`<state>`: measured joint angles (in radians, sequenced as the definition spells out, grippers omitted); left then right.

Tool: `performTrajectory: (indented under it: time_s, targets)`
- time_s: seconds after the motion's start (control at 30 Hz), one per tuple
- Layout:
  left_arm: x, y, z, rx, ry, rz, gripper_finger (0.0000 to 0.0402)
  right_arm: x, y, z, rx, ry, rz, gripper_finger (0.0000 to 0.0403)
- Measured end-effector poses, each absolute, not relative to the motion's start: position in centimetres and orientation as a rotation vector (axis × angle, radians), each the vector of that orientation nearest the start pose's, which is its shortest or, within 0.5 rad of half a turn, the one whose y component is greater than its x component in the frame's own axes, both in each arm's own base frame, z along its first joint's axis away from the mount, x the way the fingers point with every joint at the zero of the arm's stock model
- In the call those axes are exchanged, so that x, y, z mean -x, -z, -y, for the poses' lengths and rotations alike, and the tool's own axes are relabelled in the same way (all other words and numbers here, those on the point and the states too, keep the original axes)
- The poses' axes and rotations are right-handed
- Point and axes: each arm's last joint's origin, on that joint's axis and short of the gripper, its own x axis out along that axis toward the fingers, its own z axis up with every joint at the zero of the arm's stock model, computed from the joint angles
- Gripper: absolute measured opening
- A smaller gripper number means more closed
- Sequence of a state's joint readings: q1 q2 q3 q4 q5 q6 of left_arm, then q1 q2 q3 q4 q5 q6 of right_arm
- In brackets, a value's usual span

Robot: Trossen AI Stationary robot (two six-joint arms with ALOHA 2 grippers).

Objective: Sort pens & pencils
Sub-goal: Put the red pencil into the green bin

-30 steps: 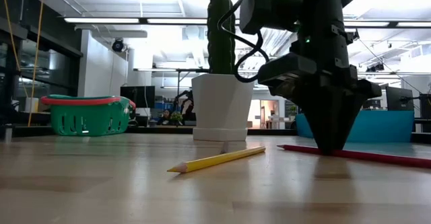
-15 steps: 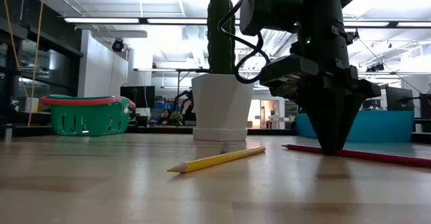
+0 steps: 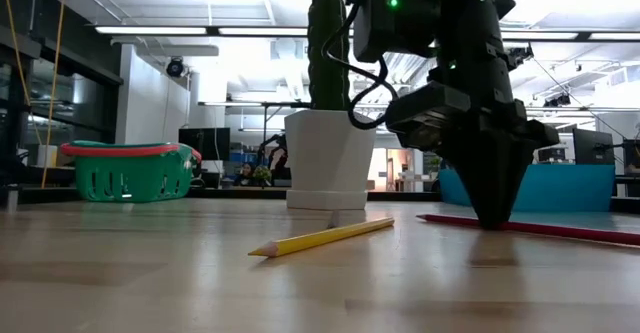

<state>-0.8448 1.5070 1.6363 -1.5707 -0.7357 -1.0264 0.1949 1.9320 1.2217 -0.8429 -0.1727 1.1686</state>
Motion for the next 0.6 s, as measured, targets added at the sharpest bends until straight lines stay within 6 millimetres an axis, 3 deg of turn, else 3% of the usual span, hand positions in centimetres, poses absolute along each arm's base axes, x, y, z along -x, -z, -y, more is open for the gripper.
performTrajectory:
  time_s: [0.6]
  targets:
    - [-18.05, -36.96, 17.40, -0.084, -0.401, -0.883, 0.0095, -32.85, -13.99, -6.77, -0.846, 0.669, -1.561, 0.0032]
